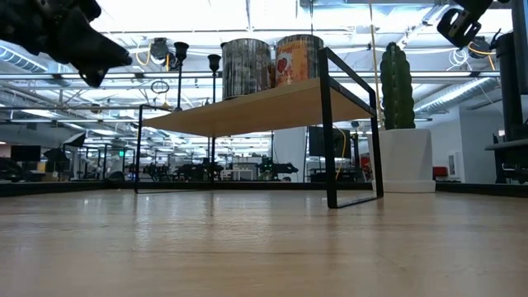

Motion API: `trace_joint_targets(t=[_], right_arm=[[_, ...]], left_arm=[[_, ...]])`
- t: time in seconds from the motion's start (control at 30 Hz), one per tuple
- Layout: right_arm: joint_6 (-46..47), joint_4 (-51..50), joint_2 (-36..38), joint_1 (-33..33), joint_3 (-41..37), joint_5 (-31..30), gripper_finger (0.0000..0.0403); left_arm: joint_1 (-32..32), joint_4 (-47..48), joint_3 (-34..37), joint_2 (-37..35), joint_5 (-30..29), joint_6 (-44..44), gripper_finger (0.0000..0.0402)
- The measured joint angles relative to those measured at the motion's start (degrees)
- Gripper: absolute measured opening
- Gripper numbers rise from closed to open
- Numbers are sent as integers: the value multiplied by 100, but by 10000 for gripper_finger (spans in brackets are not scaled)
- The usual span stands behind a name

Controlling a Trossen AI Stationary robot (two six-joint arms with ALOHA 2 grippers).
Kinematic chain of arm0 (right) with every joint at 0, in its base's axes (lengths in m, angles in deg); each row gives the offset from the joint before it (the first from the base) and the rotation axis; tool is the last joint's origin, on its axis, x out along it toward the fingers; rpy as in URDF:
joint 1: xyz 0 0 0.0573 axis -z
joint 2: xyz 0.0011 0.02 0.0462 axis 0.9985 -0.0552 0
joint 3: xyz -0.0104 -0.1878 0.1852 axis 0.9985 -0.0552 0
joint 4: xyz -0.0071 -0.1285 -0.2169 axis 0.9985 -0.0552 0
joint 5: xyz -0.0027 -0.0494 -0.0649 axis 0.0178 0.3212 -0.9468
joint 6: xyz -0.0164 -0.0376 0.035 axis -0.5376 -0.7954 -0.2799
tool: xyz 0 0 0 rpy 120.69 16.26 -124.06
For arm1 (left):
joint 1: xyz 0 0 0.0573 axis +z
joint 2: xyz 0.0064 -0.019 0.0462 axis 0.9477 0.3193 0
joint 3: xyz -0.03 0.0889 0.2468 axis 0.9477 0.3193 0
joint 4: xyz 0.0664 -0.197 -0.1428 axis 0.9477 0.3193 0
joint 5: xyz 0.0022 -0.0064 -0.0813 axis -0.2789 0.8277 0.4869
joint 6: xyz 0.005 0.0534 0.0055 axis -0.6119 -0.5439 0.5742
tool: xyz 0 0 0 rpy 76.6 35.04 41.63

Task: Pick & Place candle stick holders
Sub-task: Return to Home Position

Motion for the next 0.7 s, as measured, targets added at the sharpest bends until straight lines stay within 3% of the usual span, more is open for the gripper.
trace_joint_targets(t=[0.27,0.53,0.7], right_arm=[[-34,107,-173,0,0,-7,7],[-312,441,-241,0,-45,-9,7],[-597,1156,-92,0,-544,4,8]], left_arm=[[319,43,0,5,785,-185,76],[-131,53,0,-42,715,-450,76],[-340,47,14,-155,321,-544,76]])
